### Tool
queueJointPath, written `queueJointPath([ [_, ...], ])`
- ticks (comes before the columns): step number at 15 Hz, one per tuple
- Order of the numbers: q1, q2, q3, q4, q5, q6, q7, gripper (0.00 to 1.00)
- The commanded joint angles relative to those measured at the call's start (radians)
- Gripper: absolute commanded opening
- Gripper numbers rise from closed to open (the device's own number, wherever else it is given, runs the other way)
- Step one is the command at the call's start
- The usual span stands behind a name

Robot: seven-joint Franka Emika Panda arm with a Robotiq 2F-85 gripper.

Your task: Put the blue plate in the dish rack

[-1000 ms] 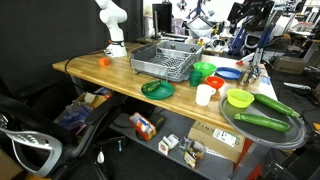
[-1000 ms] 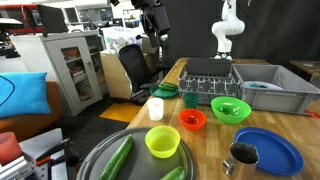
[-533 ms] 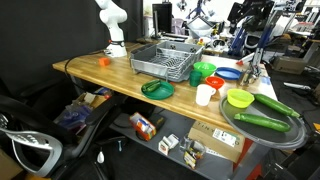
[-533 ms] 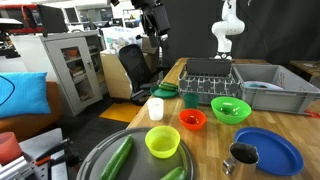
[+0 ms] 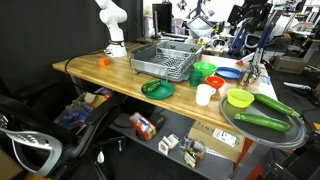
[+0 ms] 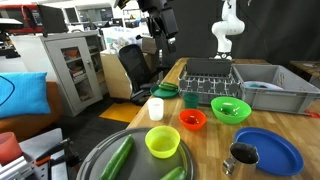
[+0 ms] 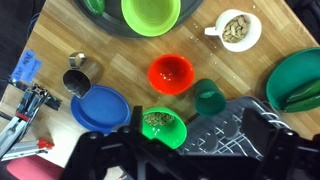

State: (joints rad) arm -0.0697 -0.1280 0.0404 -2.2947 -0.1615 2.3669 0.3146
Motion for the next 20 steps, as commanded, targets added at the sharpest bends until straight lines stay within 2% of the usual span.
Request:
queueJointPath([
  [1, 0.002, 0.1, -0.037, 0.088, 0.076, 0.035, 0.015, 1.0],
  [5, 0.0, 0.243, -0.077, 0.227, 0.294, 0.056, 0.041, 1.0],
  [10, 0.001, 0.373, -0.118, 0.348, 0.407, 0.067, 0.208, 1.0],
  [14, 0.018, 0.475, -0.173, 0.454, 0.378, 0.066, 0.436, 1.0],
  [15, 0.006, 0.507, -0.175, 0.492, 0.401, 0.033, 0.469, 1.0],
  [20, 0.0, 0.692, -0.241, 0.652, 0.388, 0.018, 0.731, 1.0],
])
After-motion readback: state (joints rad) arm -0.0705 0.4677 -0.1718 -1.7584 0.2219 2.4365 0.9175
